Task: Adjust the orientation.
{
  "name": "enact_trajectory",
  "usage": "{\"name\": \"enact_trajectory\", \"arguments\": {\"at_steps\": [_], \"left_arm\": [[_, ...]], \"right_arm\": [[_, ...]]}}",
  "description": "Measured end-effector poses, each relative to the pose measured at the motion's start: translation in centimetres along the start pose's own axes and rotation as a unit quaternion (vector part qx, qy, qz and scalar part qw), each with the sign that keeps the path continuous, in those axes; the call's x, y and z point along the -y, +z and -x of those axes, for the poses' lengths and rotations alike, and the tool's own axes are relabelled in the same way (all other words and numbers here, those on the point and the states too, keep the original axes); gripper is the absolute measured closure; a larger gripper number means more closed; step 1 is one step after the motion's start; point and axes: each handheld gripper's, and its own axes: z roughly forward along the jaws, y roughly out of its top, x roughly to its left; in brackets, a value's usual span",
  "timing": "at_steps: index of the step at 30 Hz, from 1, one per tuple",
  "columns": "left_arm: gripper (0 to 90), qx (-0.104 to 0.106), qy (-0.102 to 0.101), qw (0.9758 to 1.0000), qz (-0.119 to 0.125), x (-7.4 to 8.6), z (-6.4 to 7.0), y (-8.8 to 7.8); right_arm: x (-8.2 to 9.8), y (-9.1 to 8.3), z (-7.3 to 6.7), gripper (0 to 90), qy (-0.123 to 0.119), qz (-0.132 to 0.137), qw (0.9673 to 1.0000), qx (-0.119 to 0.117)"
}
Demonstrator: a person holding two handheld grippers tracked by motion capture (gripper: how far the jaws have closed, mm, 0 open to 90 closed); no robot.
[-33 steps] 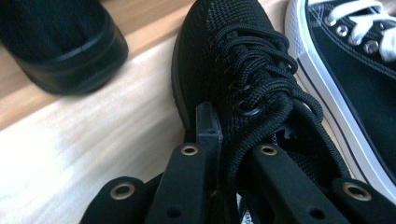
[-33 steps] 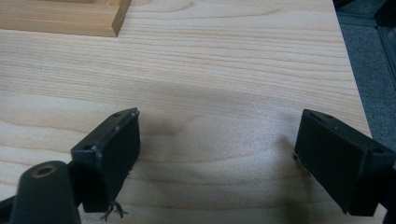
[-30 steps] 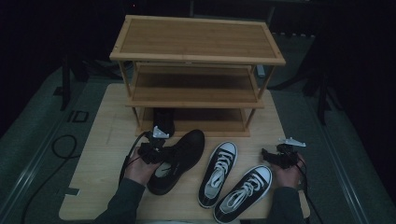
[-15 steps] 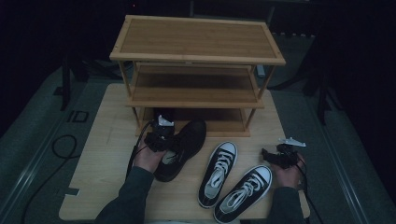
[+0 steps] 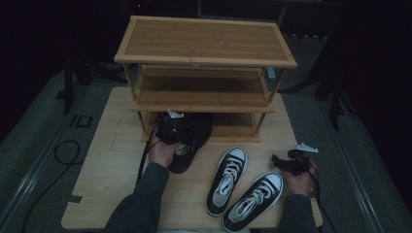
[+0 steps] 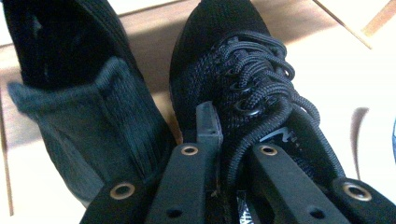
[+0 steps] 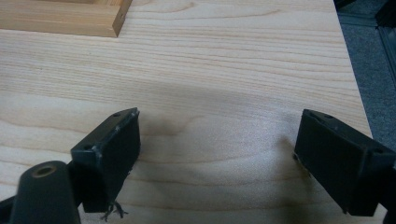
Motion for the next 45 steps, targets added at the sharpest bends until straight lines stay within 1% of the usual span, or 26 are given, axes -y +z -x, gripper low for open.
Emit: {"name": "enact_trajectory", "arguments": {"at_steps": [5, 7, 8, 10, 13, 14, 15, 16, 18, 19, 20, 23, 25, 26, 29, 31, 32, 33, 35, 37, 38, 40, 42, 45], "left_arm": [[87.5, -0.01, -0.029, 0.9995, 0.011, -0.4, -0.4, 0.6], [87.5, -0.01, -0.029, 0.9995, 0.011, -0.4, -0.4, 0.6], [87.3, -0.017, -0.034, 0.9992, 0.015, -0.5, -0.3, 0.9], [87.0, -0.022, -0.037, 0.9989, 0.015, -0.5, -0.2, 1.3], [84.8, -0.025, -0.036, 0.999, 0.013, -0.5, -0.1, 1.5], [79.8, -0.024, -0.031, 0.9991, 0.014, -0.5, -0.1, 1.6], [77.1, -0.024, -0.031, 0.9991, 0.014, -0.5, -0.1, 1.6], [73.5, -0.028, -0.023, 0.9993, 0.009, -0.5, -0.2, 1.5], [67.9, -0.026, -0.022, 0.9994, 0.006, -0.5, -0.3, 1.4], [64.0, -0.004, -0.031, 0.9993, 0.021, -0.4, -0.6, 0.8], [62.1, 0.001, -0.031, 0.9992, 0.025, -0.4, -0.6, 0.4], [60.0, 0.003, -0.014, 0.9995, 0.03, -0.4, -0.4, -0.6], [59.5, 0.003, -0.014, 0.9995, 0.03, -0.4, -0.4, -0.6], [59.3, 0.006, -0.004, 0.9994, 0.033, -0.3, -0.3, -1.5], [59.2, 0.015, 0.006, 0.999, 0.041, 0.1, -0.2, -2.7], [59.3, 0.015, 0.006, 0.999, 0.041, 0.1, -0.2, -2.7], [59.3, 0.031, 0.016, 0.998, 0.052, 0.7, -0.1, -4.5], [59.4, 0.037, 0.015, 0.9976, 0.057, 1.0, -0.1, -5.0], [60.4, 0.059, 0.011, 0.9963, 0.061, 1.4, -0.3, -5.8], [61.3, 0.059, 0.011, 0.9963, 0.061, 1.4, -0.3, -5.8], [63.7, 0.073, 0.014, 0.9951, 0.066, 2.4, -0.5, -6.9], [69.0, 0.066, 0.021, 0.9955, 0.064, 3.0, -0.7, -7.4], [75.4, 0.069, 0.026, 0.9954, 0.06, 3.6, -0.9, -7.7], [84.8, 0.062, 0.033, 0.9962, 0.053, 4.6, -1.0, -7.9]], "right_arm": [[0.0, 0.0, 0.0, 14.1, 0.001, -0.001, 1.0, 0.0], [0.0, 0.0, 0.0, 14.1, 0.001, -0.001, 1.0, 0.0], [0.0, 0.0, 0.0, 14.1, 0.001, 0.0, 1.0, 0.0], [0.0, 0.0, 0.0, 14.1, 0.001, 0.0, 1.0, -0.001], [0.0, 0.0, 0.0, 14.1, 0.001, -0.001, 1.0, 0.0], [0.0, 0.0, 0.0, 14.1, 0.001, 0.0, 1.0, -0.001], [0.0, 0.0, 0.0, 14.1, 0.001, 0.0, 1.0, -0.001], [0.0, 0.0, 0.0, 14.1, 0.001, 0.0, 1.0, -0.001], [0.0, 0.0, 0.0, 14.1, 0.001, 0.0, 1.0, -0.001], [0.0, 0.0, 0.0, 14.1, 0.0, 0.0, 1.0, -0.001], [0.0, 0.0, 0.0, 14.1, 0.001, 0.0, 1.0, -0.001], [0.0, 0.0, 0.0, 14.1, 0.0, 0.0, 1.0, -0.001], [0.0, 0.0, 0.0, 14.1, 0.0, 0.0, 1.0, -0.001], [0.0, 0.0, 0.0, 14.1, 0.0, 0.0, 1.0, -0.001], [0.0, 0.0, 0.0, 14.1, 0.0, 0.0, 1.0, -0.001], [0.0, 0.0, 0.0, 14.1, 0.0, 0.0, 1.0, -0.001], [0.0, 0.0, 0.0, 14.1, 0.0, 0.0, 1.0, -0.001], [0.0, 0.0, 0.0, 14.1, 0.0, 0.0, 1.0, -0.001], [0.0, 0.0, 0.0, 14.1, 0.001, 0.0, 1.0, -0.001], [0.0, 0.0, -0.1, 14.1, 0.002, -0.001, 1.0, -0.001], [0.0, 0.0, 0.0, 14.1, 0.0, 0.0, 1.0, -0.001], [0.0, 0.0, 0.0, 14.1, 0.001, 0.0, 1.0, -0.001], [0.0, 0.0, -0.1, 14.1, 0.001, 0.0, 1.0, -0.001], [0.0, 0.0, -0.1, 14.1, 0.002, 0.0, 1.0, -0.001]]}}
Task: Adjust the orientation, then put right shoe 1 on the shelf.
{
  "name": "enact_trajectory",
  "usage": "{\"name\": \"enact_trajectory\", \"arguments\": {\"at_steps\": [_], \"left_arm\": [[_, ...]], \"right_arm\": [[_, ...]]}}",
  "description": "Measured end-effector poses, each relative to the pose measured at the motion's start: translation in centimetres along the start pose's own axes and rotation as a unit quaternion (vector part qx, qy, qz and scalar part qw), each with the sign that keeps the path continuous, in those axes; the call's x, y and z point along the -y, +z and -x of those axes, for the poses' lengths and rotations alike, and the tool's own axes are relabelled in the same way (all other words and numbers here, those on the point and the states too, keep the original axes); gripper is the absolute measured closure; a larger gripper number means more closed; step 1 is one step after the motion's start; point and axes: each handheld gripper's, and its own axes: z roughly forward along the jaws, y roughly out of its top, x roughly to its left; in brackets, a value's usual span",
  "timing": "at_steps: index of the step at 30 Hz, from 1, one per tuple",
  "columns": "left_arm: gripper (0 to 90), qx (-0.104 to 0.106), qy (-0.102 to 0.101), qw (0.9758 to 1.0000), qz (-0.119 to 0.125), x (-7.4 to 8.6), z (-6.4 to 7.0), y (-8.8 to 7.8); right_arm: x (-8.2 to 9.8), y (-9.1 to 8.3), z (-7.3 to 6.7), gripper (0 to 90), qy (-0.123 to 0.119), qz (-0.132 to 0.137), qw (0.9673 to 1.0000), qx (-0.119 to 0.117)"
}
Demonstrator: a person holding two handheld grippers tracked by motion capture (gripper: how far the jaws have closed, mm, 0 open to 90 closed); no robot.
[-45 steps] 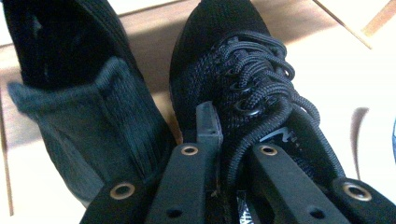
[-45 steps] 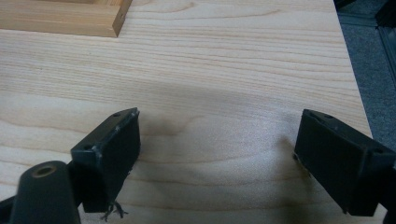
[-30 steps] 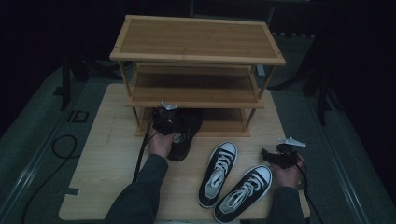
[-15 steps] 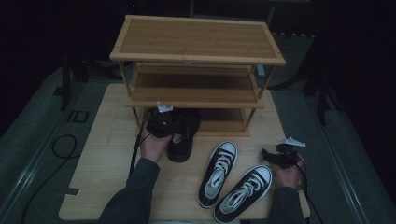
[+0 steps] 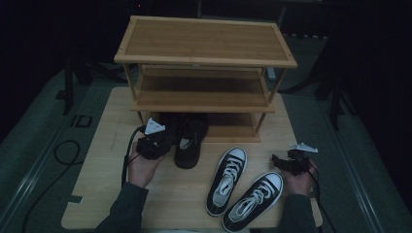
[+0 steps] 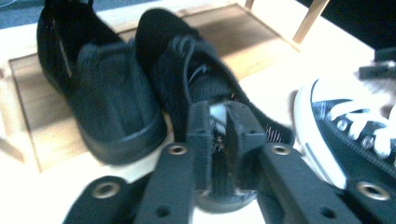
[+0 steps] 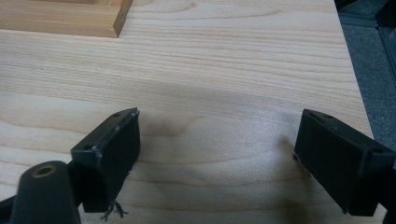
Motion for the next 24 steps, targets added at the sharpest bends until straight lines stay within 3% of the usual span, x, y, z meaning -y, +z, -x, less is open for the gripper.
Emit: {"name": "enact_trajectory", "arguments": {"at_steps": [2, 5, 18, 24], "left_arm": [[89.8, -0.006, -0.003, 1.0, -0.002, 0.7, -0.1, -0.1], [90.0, -0.009, -0.016, 0.9998, -0.001, 1.7, -0.3, -0.2], [89.8, -0.009, -0.002, 0.9987, -0.05, 4.6, -0.2, 0.8], [89.4, 0.001, 0.012, 0.9972, -0.073, 5.8, 0.6, 1.8]], "right_arm": [[0.0, 0.0, 0.0, 14.1, 0.0, 0.0, 1.0, 0.0], [0.0, 0.0, 0.0, 14.1, 0.0, 0.0, 1.0, 0.0], [0.0, 0.0, 0.0, 14.1, 0.0, 0.0, 1.0, 0.0], [0.0, 0.0, 0.0, 14.1, 0.0, 0.0, 1.0, 0.0]]}}
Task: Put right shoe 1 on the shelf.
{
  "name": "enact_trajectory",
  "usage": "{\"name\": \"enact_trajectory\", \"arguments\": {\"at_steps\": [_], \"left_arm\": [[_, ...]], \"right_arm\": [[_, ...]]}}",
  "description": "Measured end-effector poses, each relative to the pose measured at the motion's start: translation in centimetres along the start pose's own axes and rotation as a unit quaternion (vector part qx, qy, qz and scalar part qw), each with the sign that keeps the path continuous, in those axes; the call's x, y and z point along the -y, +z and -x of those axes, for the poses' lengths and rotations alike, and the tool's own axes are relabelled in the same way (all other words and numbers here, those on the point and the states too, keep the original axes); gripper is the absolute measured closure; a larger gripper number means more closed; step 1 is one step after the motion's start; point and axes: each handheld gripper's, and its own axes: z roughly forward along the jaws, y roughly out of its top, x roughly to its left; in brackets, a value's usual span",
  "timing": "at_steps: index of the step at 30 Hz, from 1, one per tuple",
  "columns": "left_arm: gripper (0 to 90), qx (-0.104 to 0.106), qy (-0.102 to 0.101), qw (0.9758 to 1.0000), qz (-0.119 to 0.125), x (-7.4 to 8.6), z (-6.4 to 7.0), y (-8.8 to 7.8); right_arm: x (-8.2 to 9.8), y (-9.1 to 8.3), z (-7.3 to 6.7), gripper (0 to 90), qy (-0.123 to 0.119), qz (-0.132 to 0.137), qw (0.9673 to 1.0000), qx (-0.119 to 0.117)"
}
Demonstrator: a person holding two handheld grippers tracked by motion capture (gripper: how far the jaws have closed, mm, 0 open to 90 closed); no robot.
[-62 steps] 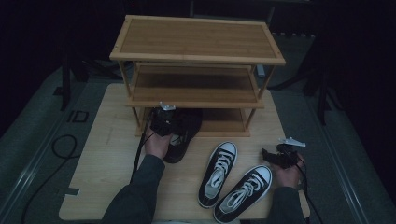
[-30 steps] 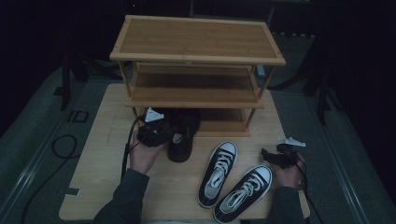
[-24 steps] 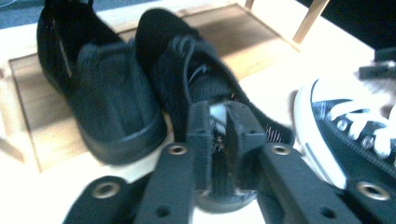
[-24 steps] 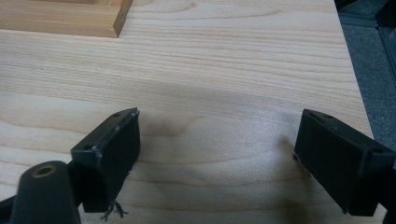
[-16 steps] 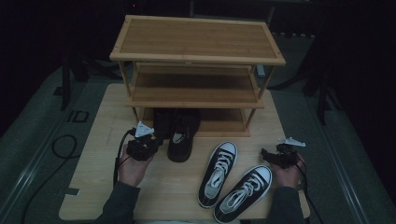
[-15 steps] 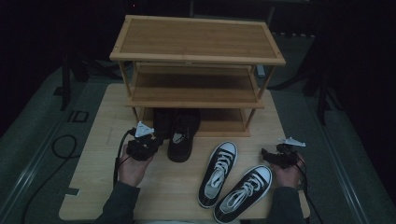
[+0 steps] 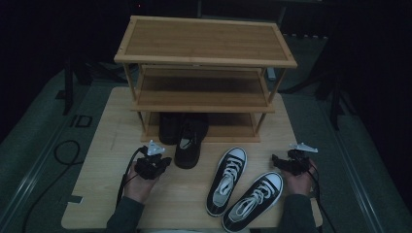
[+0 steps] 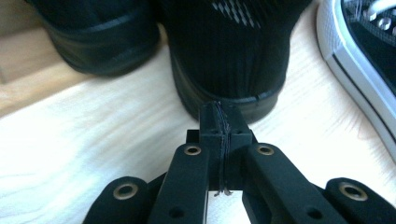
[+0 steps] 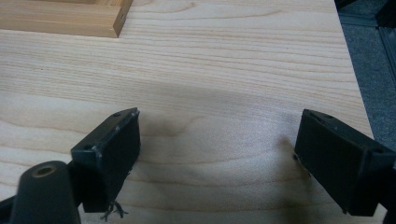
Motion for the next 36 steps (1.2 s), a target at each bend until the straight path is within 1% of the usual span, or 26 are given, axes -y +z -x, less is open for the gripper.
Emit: {"name": "enact_trajectory", "arguments": {"at_steps": [3, 4, 6, 9, 10, 11, 12, 14, 15, 19, 20, 22, 24, 25, 26, 28, 29, 31, 33, 36], "left_arm": [[89.3, 0.005, 0.005, 0.9999, -0.01, 0.2, 0.5, 0.7], [89.2, 0.005, 0.005, 0.9999, -0.01, 0.2, 0.5, 0.7], [88.5, 0.021, 0.006, 0.9996, -0.016, 0.2, 0.8, 1.4], [88.6, 0.03, 0.014, 0.9993, -0.019, -0.1, 1.2, 2.1], [88.6, 0.03, 0.014, 0.9993, -0.019, -0.1, 1.2, 2.1], [88.6, 0.035, 0.021, 0.999, -0.02, -0.4, 1.6, 2.6], [88.6, 0.035, 0.024, 0.9989, -0.021, -0.6, 1.8, 2.8], [89.3, 0.043, 0.029, 0.9984, -0.02, -0.9, 2.0, 3.1], [89.3, 0.044, 0.034, 0.9982, -0.02, -1.1, 2.2, 3.2], [89.5, 0.048, 0.044, 0.9977, -0.018, -1.9, 2.9, 3.7], [89.5, 0.045, 0.047, 0.9978, -0.015, -2.1, 3.2, 3.8], [89.4, 0.031, 0.049, 0.9983, -0.011, -2.6, 3.4, 3.9], [89.5, 0.029, 0.037, 0.9989, -0.006, -2.9, 3.3, 4.0], [89.4, 0.026, 0.036, 0.999, -0.003, -3.1, 3.2, 4.1], [89.6, 0.03, 0.032, 0.999, 0.001, -3.2, 3.1, 4.1], [89.7, 0.031, 0.033, 0.999, -0.001, -3.3, 3.1, 4.1], [89.7, 0.027, 0.043, 0.9987, -0.003, -3.5, 3.3, 4.2], [89.7, 0.024, 0.046, 0.9987, -0.002, -3.6, 3.4, 4.3], [89.7, 0.013, 0.044, 0.9989, 0.003, -3.8, 3.5, 4.4], [89.6, -0.003, 0.029, 0.9996, 0.006, -4.3, 3.1, 4.8]], "right_arm": [[0.0, 0.0, 0.0, 14.1, 0.0, -0.001, 1.0, 0.0], [0.0, 0.0, 0.0, 14.1, 0.0, -0.001, 1.0, 0.0], [0.0, 0.0, 0.0, 14.1, 0.0, 0.0, 1.0, 0.0], [0.0, 0.0, 0.0, 14.1, 0.0, 0.0, 1.0, 0.0], [0.0, 0.0, 0.0, 14.1, 0.0, 0.0, 1.0, 0.0], [0.0, 0.0, 0.0, 14.1, 0.0, 0.0, 1.0, 0.0], [0.0, 0.0, 0.0, 14.1, 0.0, 0.0, 1.0, 0.0], [0.0, 0.0, 0.0, 14.1, 0.0, 0.0, 1.0, 0.0], [0.0, 0.0, 0.0, 14.1, 0.0, 0.0, 1.0, 0.0], [0.0, 0.0, 0.0, 14.1, 0.0, 0.0, 1.0, 0.0], [0.0, 0.0, 0.0, 14.1, 0.0, 0.0, 1.0, 0.0], [0.0, 0.0, 0.0, 14.1, 0.0, 0.0, 1.0, 0.0], [0.0, 0.0, 0.0, 14.1, 0.0, 0.0, 1.0, 0.0], [0.0, 0.0, 0.0, 14.1, 0.0, 0.0, 1.0, 0.0], [0.0, 0.0, 0.0, 14.1, 0.0, 0.0, 1.0, 0.0], [0.0, 0.0, 0.0, 14.1, -0.001, 0.0, 1.0, 0.0], [0.0, 0.0, 0.0, 14.1, -0.001, 0.0, 1.0, 0.0], [0.0, 0.0, 0.0, 14.1, 0.0, 0.0, 1.0, 0.0], [0.0, 0.0, 0.0, 14.1, 0.0, 0.0, 1.0, 0.0], [0.0, 0.0, 0.0, 14.1, 0.0, 0.0, 1.0, 0.0]]}}
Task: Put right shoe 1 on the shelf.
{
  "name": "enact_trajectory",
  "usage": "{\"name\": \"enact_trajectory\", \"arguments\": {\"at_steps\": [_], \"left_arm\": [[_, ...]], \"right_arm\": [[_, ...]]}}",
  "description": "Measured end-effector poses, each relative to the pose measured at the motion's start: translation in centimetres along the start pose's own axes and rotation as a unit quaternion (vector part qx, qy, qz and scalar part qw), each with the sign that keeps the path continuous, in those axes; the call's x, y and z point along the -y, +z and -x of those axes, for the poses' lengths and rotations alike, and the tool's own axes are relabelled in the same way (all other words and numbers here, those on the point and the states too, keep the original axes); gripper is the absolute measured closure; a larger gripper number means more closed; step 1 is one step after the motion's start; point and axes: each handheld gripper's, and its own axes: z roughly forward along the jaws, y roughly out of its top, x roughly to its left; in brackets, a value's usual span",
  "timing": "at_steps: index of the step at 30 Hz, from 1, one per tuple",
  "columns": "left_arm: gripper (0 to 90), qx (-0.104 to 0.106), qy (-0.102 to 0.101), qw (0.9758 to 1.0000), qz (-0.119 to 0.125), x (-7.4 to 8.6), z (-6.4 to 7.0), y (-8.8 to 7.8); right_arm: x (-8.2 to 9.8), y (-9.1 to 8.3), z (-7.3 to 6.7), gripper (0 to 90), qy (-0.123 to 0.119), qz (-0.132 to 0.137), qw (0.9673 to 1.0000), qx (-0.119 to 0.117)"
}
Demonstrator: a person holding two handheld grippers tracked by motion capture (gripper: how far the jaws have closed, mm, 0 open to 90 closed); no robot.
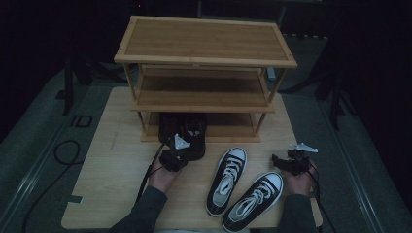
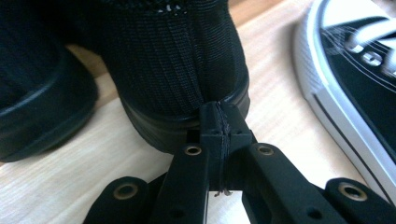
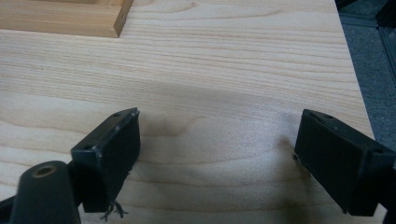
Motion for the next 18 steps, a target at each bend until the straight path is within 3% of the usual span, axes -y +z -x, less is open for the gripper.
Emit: {"name": "enact_trajectory", "arguments": {"at_steps": [4, 5, 6, 18], "left_arm": [[89.6, -0.008, -0.007, 0.9999, 0.002, -0.4, -0.3, 0.4], [89.6, -0.021, -0.018, 0.9996, 0.005, -0.9, -0.8, 1.0], [89.6, -0.022, -0.022, 0.9995, 0.004, -1.0, -1.1, 1.2], [89.4, -0.046, -0.029, 0.9985, -0.001, -2.2, -2.0, 2.3]], "right_arm": [[0.0, 0.0, 0.0, 14.1, 0.0, 0.0, 1.0, 0.0], [0.0, 0.0, 0.0, 14.1, 0.0, 0.0, 1.0, 0.0], [0.0, 0.0, 0.0, 14.1, 0.0, 0.0, 1.0, 0.0], [0.0, 0.0, 0.0, 14.1, -0.001, -0.001, 1.0, 0.0]]}}
